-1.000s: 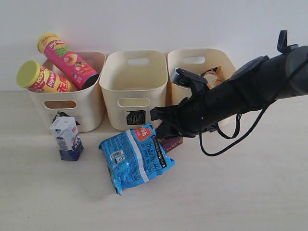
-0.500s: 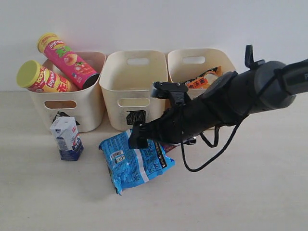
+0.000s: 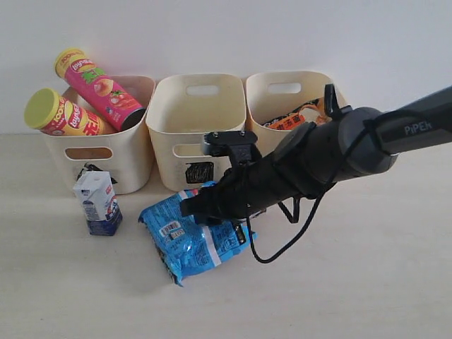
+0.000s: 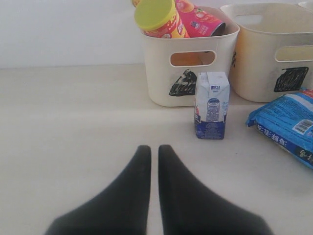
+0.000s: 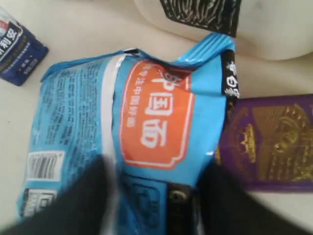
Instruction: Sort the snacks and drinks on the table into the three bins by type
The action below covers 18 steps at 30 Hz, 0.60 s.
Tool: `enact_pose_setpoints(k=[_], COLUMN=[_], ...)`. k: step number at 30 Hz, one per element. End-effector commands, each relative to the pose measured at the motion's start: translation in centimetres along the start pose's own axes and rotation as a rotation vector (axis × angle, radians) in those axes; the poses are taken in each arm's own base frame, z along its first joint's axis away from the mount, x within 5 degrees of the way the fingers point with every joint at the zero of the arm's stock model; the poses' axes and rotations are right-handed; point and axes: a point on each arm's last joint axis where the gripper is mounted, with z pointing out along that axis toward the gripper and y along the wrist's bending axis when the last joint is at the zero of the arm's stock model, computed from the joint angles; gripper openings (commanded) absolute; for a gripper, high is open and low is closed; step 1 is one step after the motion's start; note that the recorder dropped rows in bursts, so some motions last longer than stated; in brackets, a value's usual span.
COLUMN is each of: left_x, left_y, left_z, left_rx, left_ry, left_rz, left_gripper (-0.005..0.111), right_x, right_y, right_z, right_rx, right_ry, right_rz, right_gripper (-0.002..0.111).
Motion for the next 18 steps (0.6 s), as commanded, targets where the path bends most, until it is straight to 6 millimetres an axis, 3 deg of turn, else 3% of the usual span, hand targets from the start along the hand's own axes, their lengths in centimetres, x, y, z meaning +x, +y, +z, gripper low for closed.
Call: enact_pose_setpoints(k=[1, 8, 13, 18], left_x=[-0.1, -0.1, -0.1, -0.1], left_y=[0.0, 0.0, 0.0, 0.0], left_z=[0.0, 0.0, 0.0, 0.0], left_rx=[0.001, 0.001, 0.001, 0.001], left_ry=[-0.006, -0.006, -0.006, -0.006], left_rz=[-0.008, -0.008, -0.008, -0.008], left_gripper=[0.004, 0.004, 0.004, 0.004], right_x=[0.1, -1.3, -2.4, -2.7], right_y=[0.3, 0.8, -0.6, -2.2], right_z=[0.0, -2.5, -4.7, -5.3], right_rx=[-0.029, -0.088, -0.162, -0.18], right_ry=[0.024, 0.001, 0.001, 0.002], right_rz=[-0.024, -0.015, 0.102, 0.16], right_gripper=[0.001, 0.0, 0.0, 0.0])
